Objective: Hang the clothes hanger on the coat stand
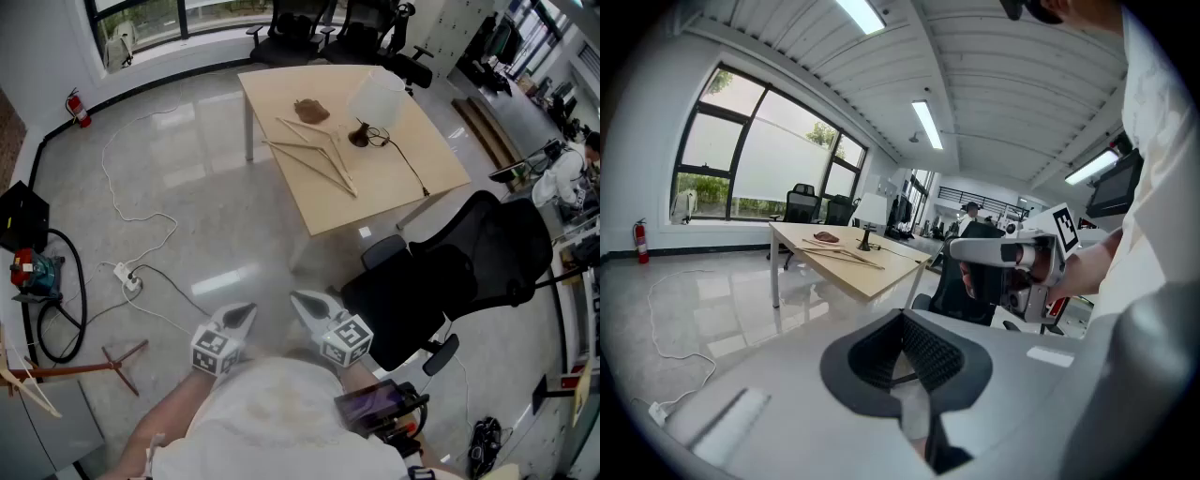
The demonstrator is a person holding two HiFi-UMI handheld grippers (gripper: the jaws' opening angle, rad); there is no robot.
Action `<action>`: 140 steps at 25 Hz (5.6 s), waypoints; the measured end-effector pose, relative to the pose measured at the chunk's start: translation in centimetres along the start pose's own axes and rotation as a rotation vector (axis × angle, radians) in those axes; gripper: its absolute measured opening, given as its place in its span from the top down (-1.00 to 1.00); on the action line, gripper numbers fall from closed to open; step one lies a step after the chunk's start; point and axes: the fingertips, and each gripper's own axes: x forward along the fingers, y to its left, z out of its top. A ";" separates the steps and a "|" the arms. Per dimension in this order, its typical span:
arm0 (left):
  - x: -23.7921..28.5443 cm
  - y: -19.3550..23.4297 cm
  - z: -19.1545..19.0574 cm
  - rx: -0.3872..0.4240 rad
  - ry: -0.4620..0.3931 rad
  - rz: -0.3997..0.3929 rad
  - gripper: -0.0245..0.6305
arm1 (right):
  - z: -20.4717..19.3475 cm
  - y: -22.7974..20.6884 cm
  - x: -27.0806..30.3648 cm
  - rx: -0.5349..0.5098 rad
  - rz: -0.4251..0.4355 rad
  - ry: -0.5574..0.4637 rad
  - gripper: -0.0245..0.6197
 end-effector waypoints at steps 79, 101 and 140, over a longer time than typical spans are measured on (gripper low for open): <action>24.7 9.8 16.2 0.039 0.026 -0.069 0.92 | 9.2 -27.3 6.3 0.105 -0.130 -0.085 0.88; 31.6 17.8 17.8 0.069 0.143 -0.195 0.92 | 10.7 -34.8 12.7 0.142 -0.273 -0.041 0.88; 58.4 30.0 15.9 0.723 0.755 -0.156 0.50 | 9.1 -49.9 4.6 0.309 -0.423 -0.097 0.88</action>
